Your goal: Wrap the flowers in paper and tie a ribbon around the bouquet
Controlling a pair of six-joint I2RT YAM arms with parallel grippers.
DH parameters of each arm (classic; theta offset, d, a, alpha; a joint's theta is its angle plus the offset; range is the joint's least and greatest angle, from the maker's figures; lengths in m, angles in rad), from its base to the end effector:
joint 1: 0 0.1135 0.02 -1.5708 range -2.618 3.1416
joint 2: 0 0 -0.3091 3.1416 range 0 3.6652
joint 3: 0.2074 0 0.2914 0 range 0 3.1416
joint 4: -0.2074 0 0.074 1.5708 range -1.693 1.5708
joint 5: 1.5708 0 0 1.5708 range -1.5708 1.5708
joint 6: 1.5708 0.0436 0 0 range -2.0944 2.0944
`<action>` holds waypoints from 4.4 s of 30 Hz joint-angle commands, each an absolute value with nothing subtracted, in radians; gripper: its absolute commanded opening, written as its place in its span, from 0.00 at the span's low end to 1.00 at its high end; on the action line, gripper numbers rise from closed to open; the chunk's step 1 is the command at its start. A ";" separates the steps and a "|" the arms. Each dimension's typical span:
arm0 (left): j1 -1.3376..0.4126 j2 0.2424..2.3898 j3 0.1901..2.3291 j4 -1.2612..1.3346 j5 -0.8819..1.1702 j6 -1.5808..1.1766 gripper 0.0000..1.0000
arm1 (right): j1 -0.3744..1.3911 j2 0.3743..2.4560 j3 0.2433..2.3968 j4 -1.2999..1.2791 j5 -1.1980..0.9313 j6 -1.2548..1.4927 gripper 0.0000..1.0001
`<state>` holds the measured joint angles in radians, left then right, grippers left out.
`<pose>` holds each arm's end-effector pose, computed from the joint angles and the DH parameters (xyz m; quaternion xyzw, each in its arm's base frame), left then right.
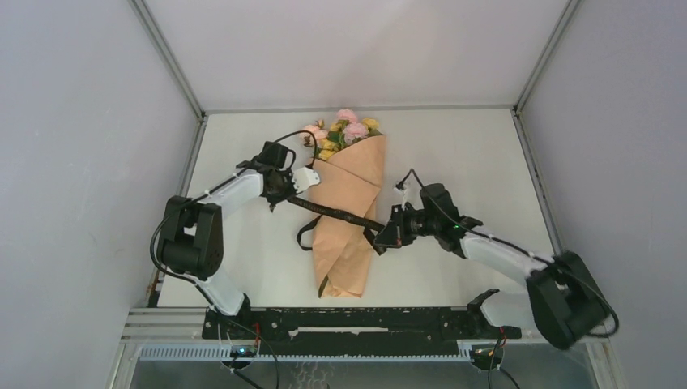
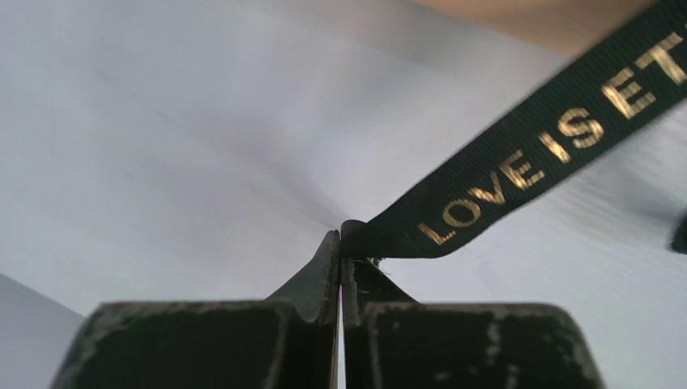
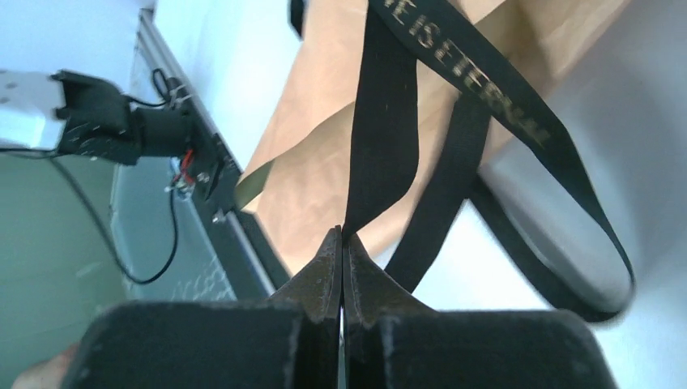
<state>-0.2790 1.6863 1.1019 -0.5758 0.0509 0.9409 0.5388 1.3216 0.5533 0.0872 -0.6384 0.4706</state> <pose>0.3584 -0.1050 0.2055 0.5649 0.7992 0.0427 0.2008 0.2229 0.1635 0.1894 -0.1642 0.8520 0.4455 0.2207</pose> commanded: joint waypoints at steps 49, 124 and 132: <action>0.408 1.669 0.930 -0.026 -0.240 1.040 0.00 | -0.974 0.911 0.357 -0.125 -0.734 0.494 0.00; -0.763 1.683 1.254 -0.076 0.946 0.152 0.46 | 0.595 0.794 0.999 -0.050 -0.215 0.379 0.00; -0.742 1.646 1.223 -0.067 0.942 0.141 0.00 | 0.552 0.804 0.988 -0.112 -0.260 0.359 0.04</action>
